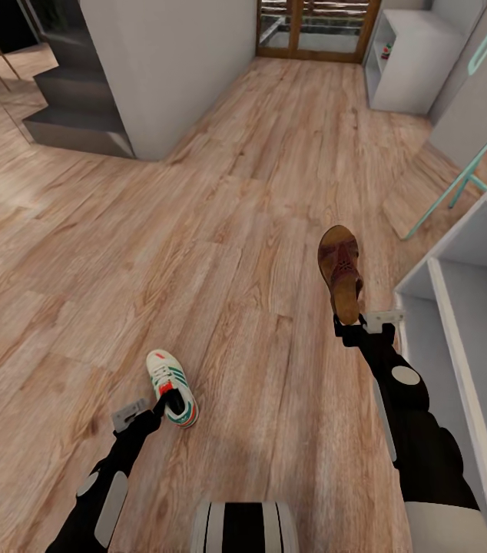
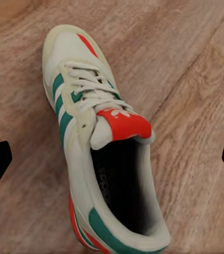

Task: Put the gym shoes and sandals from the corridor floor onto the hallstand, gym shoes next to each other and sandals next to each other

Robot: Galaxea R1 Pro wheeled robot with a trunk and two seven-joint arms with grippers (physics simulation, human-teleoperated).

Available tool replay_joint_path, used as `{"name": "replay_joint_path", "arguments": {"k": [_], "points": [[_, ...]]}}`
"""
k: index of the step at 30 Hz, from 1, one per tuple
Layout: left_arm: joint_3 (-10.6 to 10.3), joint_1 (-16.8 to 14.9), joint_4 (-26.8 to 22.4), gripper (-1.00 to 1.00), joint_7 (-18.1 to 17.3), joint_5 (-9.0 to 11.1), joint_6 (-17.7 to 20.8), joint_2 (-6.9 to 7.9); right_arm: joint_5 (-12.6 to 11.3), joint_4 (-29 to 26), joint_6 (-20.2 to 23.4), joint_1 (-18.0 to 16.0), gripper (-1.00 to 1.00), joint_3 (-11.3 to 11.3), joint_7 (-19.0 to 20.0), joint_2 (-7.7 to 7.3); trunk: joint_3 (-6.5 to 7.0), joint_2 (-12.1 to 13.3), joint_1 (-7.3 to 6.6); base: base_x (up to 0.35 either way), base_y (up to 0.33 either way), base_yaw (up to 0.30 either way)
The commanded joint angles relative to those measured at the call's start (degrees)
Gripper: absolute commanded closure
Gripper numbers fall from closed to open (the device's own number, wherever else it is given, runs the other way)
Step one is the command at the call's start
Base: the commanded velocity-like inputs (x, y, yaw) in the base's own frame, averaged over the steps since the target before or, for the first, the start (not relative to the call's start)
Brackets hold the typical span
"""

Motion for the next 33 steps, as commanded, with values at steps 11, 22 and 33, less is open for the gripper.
{"name": "replay_joint_path", "arguments": {"k": [11, 22, 33], "points": [[0.20, -0.05, 0.04, -1.00, -0.51, 0.59, 0.07, -0.09, 0.38, -0.10, 0.32, -0.03, 1.00, -0.16, 0.53, 0.07, -3.49, -0.16, 0.27, 0.000, 0.000, 0.000], [0.15, -0.05, -0.04, -1.00, -0.51, 0.53, 0.02, -0.03, 0.38, -0.10, 0.32, -0.03, 1.00, -0.13, 0.53, 0.07, -5.64, -0.26, 0.45, 0.000, 0.000, 0.000], [0.15, -0.05, -0.05, -1.00, -0.60, 0.45, -0.09, -0.08, 0.38, -0.10, 0.32, -0.03, 1.00, -0.13, 0.53, 0.07, -5.65, -0.26, 0.45, 0.003, -0.004, -0.036]]}}
